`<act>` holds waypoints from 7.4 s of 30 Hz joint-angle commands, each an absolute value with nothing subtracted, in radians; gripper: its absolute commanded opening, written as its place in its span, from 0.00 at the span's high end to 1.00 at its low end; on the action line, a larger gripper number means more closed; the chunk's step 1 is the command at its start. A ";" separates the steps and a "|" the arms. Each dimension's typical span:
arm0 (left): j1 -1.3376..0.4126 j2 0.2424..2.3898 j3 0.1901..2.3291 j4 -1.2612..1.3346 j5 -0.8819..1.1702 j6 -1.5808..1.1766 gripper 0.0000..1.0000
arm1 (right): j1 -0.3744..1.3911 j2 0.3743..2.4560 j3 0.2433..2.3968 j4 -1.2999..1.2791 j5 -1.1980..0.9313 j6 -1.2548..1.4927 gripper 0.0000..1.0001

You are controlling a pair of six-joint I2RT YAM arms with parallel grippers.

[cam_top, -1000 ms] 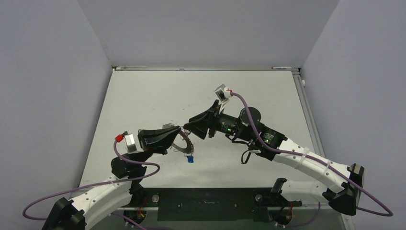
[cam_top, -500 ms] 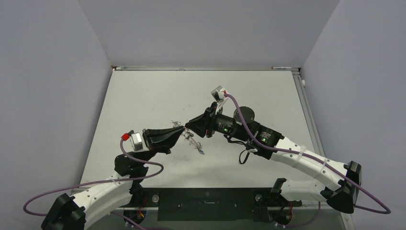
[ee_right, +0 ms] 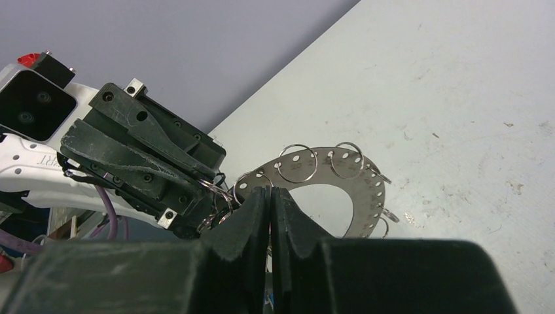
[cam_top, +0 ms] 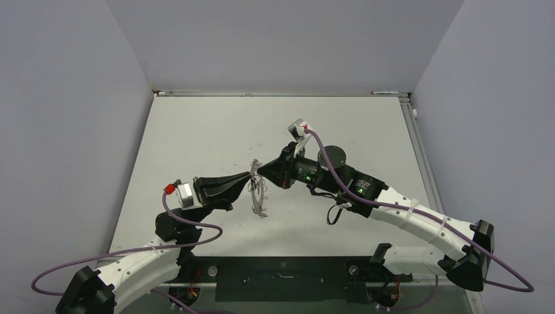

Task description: Put the keys on the keyring

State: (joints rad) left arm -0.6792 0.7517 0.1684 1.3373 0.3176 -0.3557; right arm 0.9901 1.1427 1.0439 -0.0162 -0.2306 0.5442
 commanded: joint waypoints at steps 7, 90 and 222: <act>-0.688 0.729 0.181 1.375 0.298 -0.341 1.00 | 0.994 1.060 1.060 0.039 -0.264 0.500 0.59; -0.719 0.783 0.224 1.589 0.268 -0.352 1.00 | 0.939 1.017 1.047 0.063 -0.434 0.430 0.47; -0.755 0.269 0.647 -0.121 0.090 -0.082 0.45 | 1.103 1.319 1.365 -0.618 0.007 -0.223 0.95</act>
State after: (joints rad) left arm -0.7521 0.2516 0.5488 0.3534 0.1291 -0.2394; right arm 1.0340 1.2449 1.2968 -0.4225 -0.2474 -0.1726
